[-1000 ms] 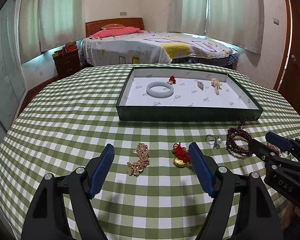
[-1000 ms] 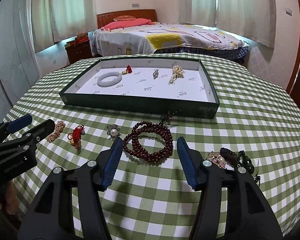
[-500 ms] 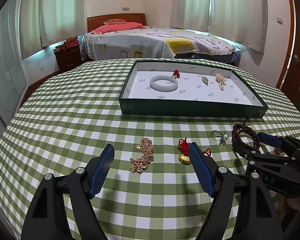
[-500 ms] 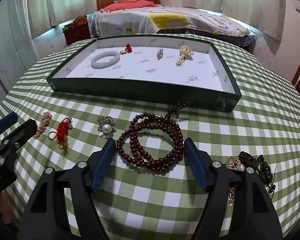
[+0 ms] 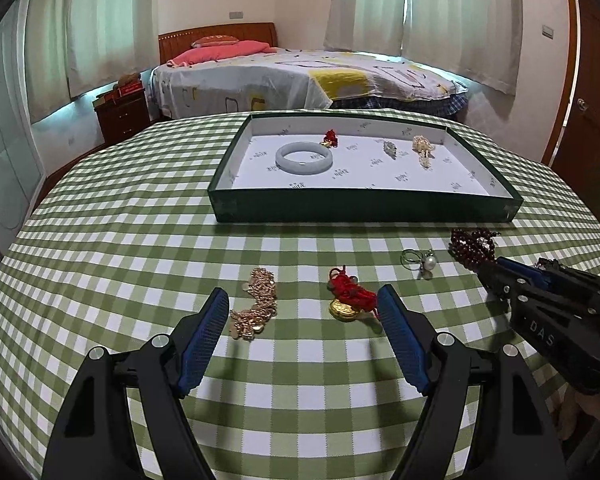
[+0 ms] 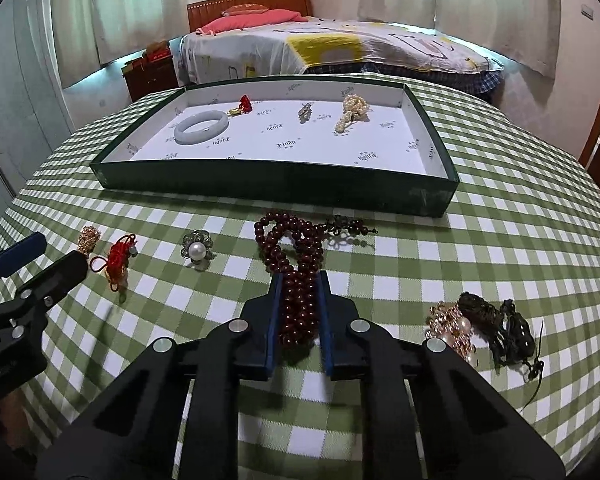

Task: Organize jewelry
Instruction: 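Close the right tool on the dark red bead bracelet, then close the left tool on the red tassel coin charm while the right tool holds the bracelet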

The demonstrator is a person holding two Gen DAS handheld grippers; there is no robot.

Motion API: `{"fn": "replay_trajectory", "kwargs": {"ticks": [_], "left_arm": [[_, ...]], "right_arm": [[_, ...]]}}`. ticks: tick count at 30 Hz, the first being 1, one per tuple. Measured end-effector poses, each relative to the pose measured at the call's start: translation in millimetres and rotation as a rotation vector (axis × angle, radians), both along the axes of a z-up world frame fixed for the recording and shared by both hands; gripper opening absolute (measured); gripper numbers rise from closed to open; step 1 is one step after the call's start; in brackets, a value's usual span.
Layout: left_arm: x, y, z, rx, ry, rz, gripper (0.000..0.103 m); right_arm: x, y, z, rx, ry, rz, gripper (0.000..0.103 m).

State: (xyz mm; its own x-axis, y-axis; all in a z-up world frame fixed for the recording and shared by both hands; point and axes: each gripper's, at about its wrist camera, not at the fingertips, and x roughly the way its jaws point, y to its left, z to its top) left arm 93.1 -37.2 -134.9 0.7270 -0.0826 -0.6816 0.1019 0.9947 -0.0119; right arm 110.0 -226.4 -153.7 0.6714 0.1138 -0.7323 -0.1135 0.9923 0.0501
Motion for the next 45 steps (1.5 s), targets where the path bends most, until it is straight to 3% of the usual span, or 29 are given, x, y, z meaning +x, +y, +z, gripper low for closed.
{"fn": "replay_trajectory", "kwargs": {"ticks": [1,8,13,24,30,34,39,42,45], "left_arm": [[1,-1,-1,-0.002,0.005,-0.002,0.074],[9,-11,-7,0.013,0.033,-0.001,0.071],[16,-15,-10,0.013,0.055,-0.009,0.056],[7,-25,-3,0.002,0.030,-0.051,0.057],[12,-31,-7,-0.028,0.049,-0.076,0.063],[6,-43,-2,0.046,-0.006,-0.105,0.066],[16,-34,-11,0.066,0.041,-0.043,0.066],[22,-27,-15,0.065,0.062,-0.014,0.063],[24,-24,-17,0.066,0.071,-0.005,0.052]], "right_arm": [[-3,-1,1,0.002,-0.005,0.000,0.012],[-13,-12,8,0.034,-0.015,-0.013,0.012],[-13,-14,4,0.061,-0.007,-0.013,0.012],[-12,-18,1,0.100,-0.005,-0.018,0.012],[-12,-18,1,0.101,-0.006,-0.019,0.012],[-12,-18,1,0.103,-0.007,-0.019,0.012],[-12,-18,0,0.103,-0.007,-0.019,0.012],[-12,-18,0,0.103,-0.007,-0.019,0.012],[-12,-18,0,0.101,-0.008,-0.019,0.012]]}}
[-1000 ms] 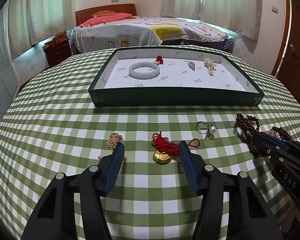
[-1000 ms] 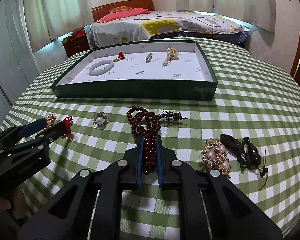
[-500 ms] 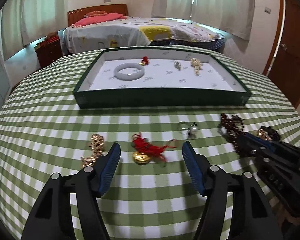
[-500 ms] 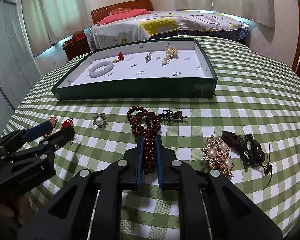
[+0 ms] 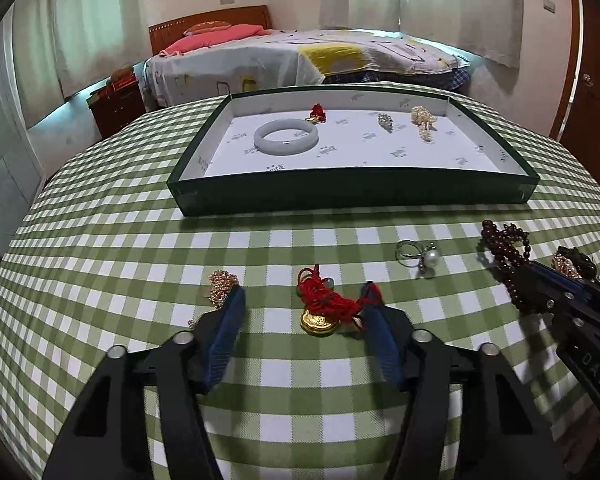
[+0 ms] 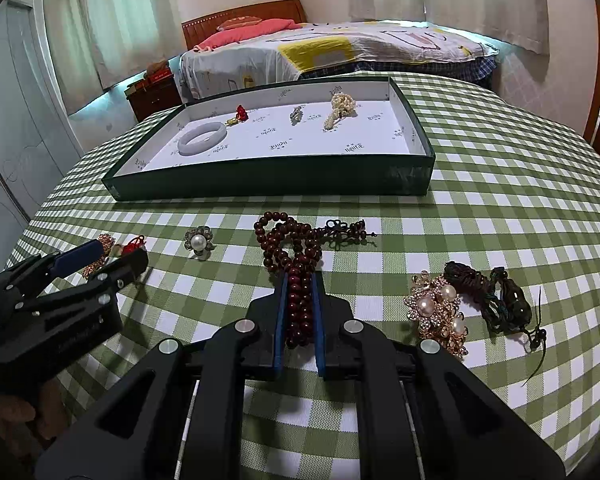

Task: Organize jewelry
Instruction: 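Close the left tool on the red tassel coin charm while the right tool holds the bracelet, then carry the charm and bracelet over the tray with both tools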

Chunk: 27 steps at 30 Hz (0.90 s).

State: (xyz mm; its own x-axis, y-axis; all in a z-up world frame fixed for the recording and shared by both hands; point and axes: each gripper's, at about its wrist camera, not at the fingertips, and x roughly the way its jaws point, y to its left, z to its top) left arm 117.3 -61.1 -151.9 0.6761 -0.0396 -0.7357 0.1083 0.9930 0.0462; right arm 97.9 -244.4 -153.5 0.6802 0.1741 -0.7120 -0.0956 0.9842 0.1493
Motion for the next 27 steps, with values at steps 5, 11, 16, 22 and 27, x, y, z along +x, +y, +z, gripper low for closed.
{"fn": "replay_trajectory", "kwargs": {"ticks": [5,11,16,22,27], "left_arm": [[0,3,-1,-0.036,0.016,-0.022,0.031],[-3,6,-1,-0.058,0.013,-0.030,0.022],[-4,7,-1,-0.056,0.011,-0.030,0.022],[-4,7,-1,-0.058,0.012,-0.029,0.022],[-7,11,3,-0.067,0.001,-0.026,0.022]], "right_arm": [[0,1,0,-0.003,-0.004,0.000,0.012],[0,1,0,-0.003,-0.004,0.000,0.012],[0,1,0,-0.004,-0.005,0.000,0.012],[0,1,0,-0.005,-0.007,-0.001,0.012],[-2,0,3,-0.001,-0.025,-0.004,0.012]]}}
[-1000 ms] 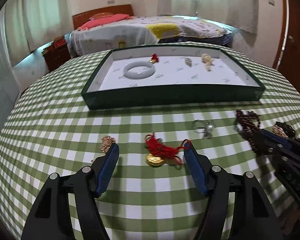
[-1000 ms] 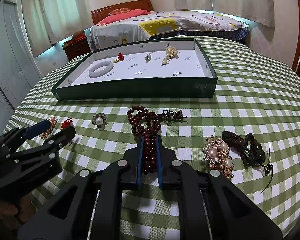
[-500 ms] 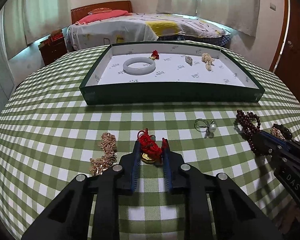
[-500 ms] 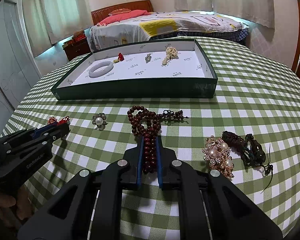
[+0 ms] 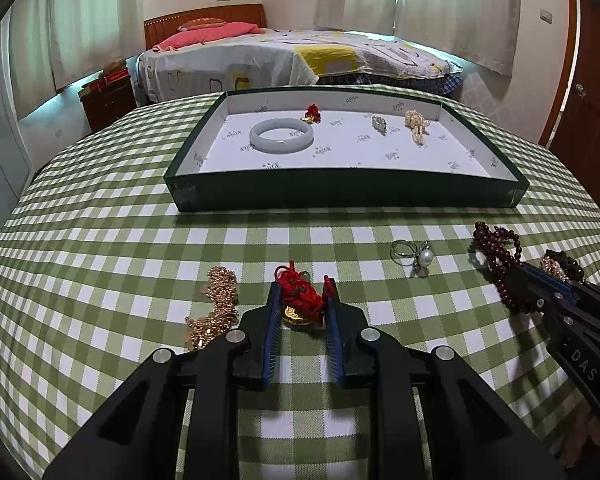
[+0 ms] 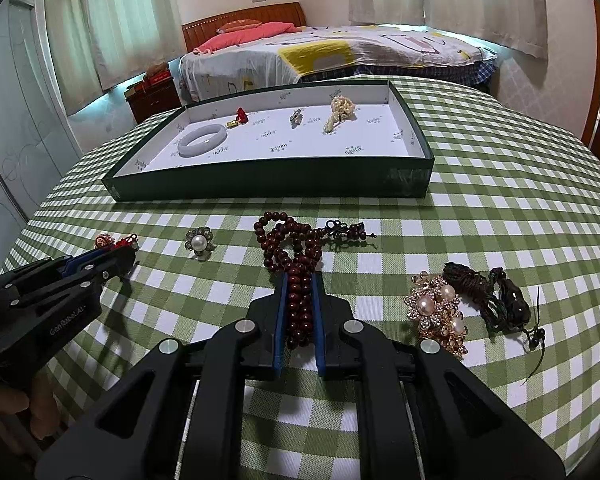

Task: Organize jewelry
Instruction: 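Carry the charm and bracelet over the tray with both tools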

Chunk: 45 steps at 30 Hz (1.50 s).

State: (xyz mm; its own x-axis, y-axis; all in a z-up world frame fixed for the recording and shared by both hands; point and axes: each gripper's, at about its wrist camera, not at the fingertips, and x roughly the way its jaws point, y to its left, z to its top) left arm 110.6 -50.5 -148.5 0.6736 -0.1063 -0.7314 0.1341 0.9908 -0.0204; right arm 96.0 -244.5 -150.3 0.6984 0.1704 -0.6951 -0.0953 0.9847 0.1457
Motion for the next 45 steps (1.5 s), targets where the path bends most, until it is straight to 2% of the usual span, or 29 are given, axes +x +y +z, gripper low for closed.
{"fn": "replay_trajectory", "kwargs": {"ticks": [9,18,25,31,36,42,45], "left_arm": [[-6,5,24,-0.013,-0.072,-0.003,0.022],[-5,1,57,-0.052,-0.147,-0.026,0.022],[24,-12,89,-0.096,-0.209,-0.069,0.022],[64,-28,108,-0.099,-0.268,-0.085,0.022],[102,-39,98,-0.091,-0.240,-0.088,0.022],[146,-45,51,-0.086,-0.078,-0.086,0.022],[156,-48,34,-0.064,-0.026,-0.081,0.022]], "right_arm": [[-9,5,26,-0.003,-0.101,0.016,0.011],[-7,4,56,0.017,-0.164,0.017,0.011],[18,-4,87,0.016,-0.236,-0.005,0.011],[60,-13,99,0.016,-0.262,-0.021,0.011],[98,-18,85,-0.013,-0.230,-0.027,0.012],[135,-22,40,-0.011,-0.104,-0.026,0.012],[148,-24,24,-0.015,-0.050,-0.029,0.012]]}}
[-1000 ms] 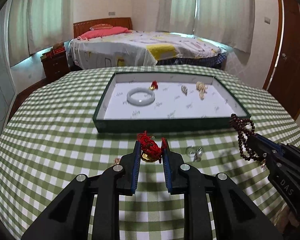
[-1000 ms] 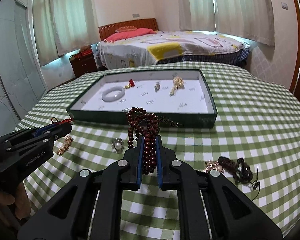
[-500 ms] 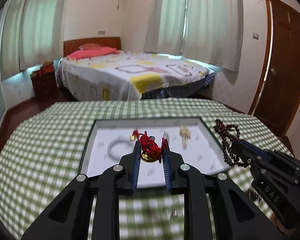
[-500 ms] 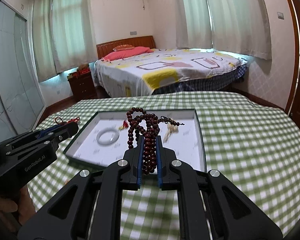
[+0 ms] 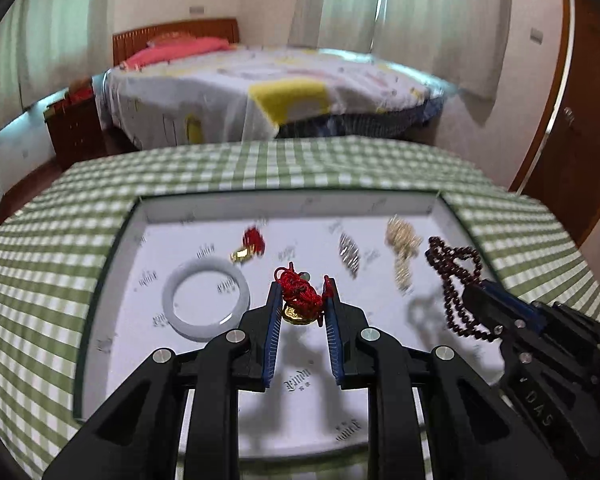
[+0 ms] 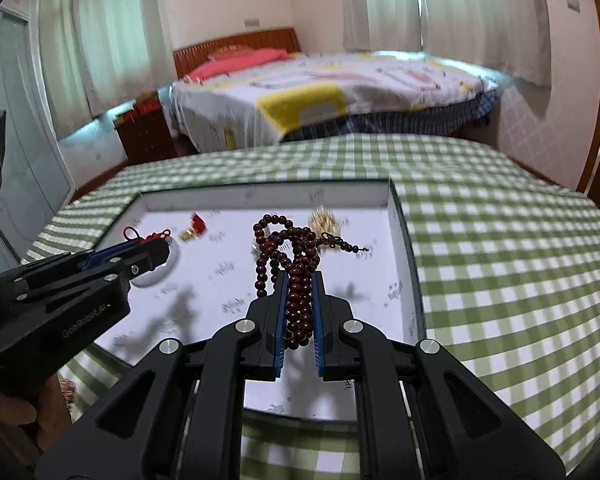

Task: Organize jewelry
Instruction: 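Carry the charm and bracelet over the tray with both tools, then open both tools to drop the charm and bracelet in the tray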

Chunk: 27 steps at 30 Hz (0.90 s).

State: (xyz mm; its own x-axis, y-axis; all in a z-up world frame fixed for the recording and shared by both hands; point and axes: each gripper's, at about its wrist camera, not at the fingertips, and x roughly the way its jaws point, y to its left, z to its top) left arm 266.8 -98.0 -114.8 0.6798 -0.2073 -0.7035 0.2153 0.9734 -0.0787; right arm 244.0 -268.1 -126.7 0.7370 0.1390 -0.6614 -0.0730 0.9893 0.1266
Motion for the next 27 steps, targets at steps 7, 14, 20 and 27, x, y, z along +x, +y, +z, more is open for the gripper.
{"fn": "replay_trajectory", "kwargs": {"ticks": [7,14,20,27], "left_arm": [[10,-8,-23,0.042,0.070,0.002,0.022],[11,-9,-33,0.056,0.082,0.012,0.030],[8,-11,-34,0.052,0.081,0.009,0.055],[3,-9,-30,0.041,0.072,0.001,0.057]], "right_arm": [[13,2,-14,-0.012,0.079,0.011,0.012],[16,1,-19,-0.005,0.094,0.012,0.025],[14,2,-17,-0.009,0.089,0.020,0.033],[6,4,-9,-0.024,0.067,0.024,0.045]]}}
